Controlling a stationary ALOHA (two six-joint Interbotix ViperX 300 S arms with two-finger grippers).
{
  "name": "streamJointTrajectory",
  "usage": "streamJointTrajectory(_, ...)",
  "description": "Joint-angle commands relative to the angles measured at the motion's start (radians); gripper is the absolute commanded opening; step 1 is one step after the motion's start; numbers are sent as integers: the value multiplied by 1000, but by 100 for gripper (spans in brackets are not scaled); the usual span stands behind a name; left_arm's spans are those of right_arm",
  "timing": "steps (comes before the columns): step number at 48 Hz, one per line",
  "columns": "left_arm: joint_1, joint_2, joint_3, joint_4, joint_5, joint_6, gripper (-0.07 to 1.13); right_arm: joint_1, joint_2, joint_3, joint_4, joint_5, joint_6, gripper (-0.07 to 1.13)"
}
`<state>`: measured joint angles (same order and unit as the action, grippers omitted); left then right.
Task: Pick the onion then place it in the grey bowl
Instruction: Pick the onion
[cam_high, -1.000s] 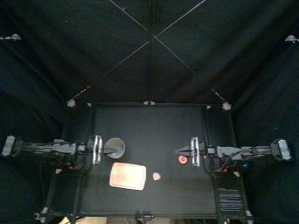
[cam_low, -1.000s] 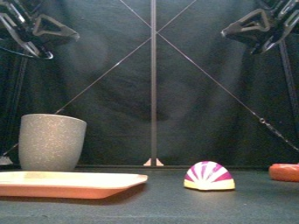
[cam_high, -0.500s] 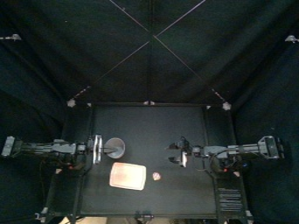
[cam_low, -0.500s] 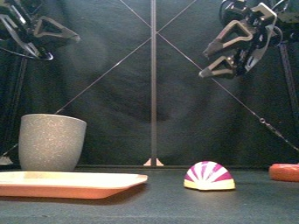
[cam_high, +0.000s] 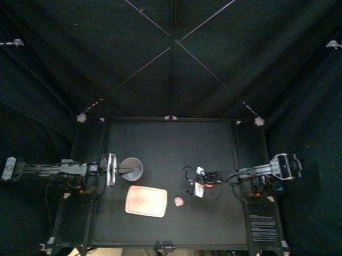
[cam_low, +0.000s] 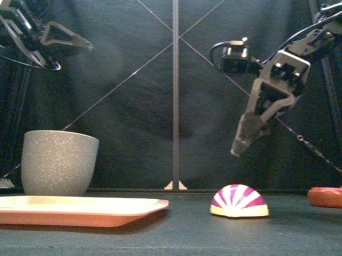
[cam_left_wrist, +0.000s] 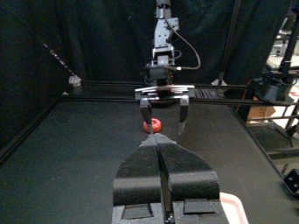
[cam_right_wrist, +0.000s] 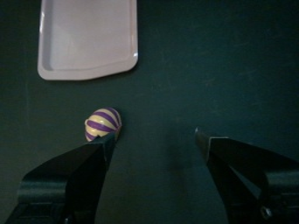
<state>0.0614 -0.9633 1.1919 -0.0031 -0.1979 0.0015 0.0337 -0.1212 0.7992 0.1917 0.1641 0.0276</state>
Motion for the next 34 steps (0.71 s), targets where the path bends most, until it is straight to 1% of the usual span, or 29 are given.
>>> streamJointTrajectory(1, 5, 5, -11, 0, -3, 0, 6, 12, 46, -87, -9, 103, 0, 104)
streamJointTrajectory(5, 5, 5, -8, 0, -5, -2, 6, 34, 91, -126, -12, 147, 2, 104)
streamJointTrajectory(15, 5, 5, 0, 0, -3, -3, 6, 75, 166, -178, -6, 156, 3, 104)
streamJointTrajectory(34, 6, 5, 12, 0, -3, -3, 6, 106, 227, -230, 15, 169, 5, 104)
